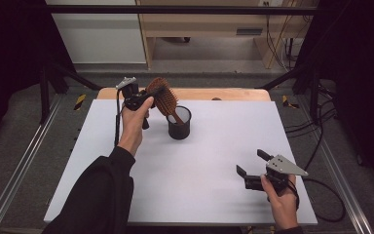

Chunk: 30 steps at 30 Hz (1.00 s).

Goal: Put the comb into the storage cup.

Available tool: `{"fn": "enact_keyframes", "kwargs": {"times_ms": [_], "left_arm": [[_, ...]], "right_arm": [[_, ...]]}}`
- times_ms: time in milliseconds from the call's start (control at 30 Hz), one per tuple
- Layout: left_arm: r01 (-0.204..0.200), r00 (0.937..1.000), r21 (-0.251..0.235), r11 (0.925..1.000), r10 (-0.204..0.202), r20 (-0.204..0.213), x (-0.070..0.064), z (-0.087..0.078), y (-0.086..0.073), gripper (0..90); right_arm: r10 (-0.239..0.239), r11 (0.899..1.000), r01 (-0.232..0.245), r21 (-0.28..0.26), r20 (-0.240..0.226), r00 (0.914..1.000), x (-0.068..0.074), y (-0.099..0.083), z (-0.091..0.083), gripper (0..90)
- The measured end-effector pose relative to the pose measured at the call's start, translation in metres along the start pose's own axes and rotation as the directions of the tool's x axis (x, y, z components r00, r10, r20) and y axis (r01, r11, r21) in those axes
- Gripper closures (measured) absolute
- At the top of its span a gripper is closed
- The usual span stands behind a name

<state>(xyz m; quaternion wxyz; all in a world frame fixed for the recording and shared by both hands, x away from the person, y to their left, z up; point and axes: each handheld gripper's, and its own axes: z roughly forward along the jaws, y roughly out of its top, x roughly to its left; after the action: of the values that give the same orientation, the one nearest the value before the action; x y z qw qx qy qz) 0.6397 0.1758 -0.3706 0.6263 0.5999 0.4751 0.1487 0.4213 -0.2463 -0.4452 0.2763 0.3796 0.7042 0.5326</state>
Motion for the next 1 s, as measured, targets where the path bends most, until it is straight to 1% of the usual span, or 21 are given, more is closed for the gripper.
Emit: {"fn": "enact_keyframes", "kwargs": {"times_ms": [133,433,500,833,1000], "left_arm": [[-0.011,0.9999,0.003,0.9999,0.011,-0.006,-0.0003,0.0000,-0.0001,44.1],[-0.013,0.9999,0.000,0.9999,0.013,-0.007,-0.0007,0.0003,-0.0003,43.3],[-0.019,0.9998,0.001,0.9998,0.019,-0.009,-0.0009,0.0003,-0.0004,42.9],[-0.019,0.9997,-0.004,0.9998,0.019,-0.018,-0.0009,0.0004,-0.0004,41.2],[-0.011,0.9998,-0.005,0.9999,0.011,-0.015,-0.0005,0.0003,-0.0002,40.3]], "right_arm": [[0.001,1.000,-0.001,0.000,0.000,1.0000,0.0000,0.0000,0.0000,4.6],[0.002,1.000,-0.002,0.003,0.000,1.0000,0.0001,-0.0001,0.0002,4.6],[0.002,1.000,-0.002,0.003,0.000,1.0000,0.0001,-0.0001,0.0001,4.6],[0.003,1.000,-0.003,0.003,-0.001,1.0000,0.0000,-0.0001,0.0001,4.5],[0.001,1.000,-0.001,0.004,-0.003,1.0000,0.0003,-0.0002,0.0005,4.5]]}}
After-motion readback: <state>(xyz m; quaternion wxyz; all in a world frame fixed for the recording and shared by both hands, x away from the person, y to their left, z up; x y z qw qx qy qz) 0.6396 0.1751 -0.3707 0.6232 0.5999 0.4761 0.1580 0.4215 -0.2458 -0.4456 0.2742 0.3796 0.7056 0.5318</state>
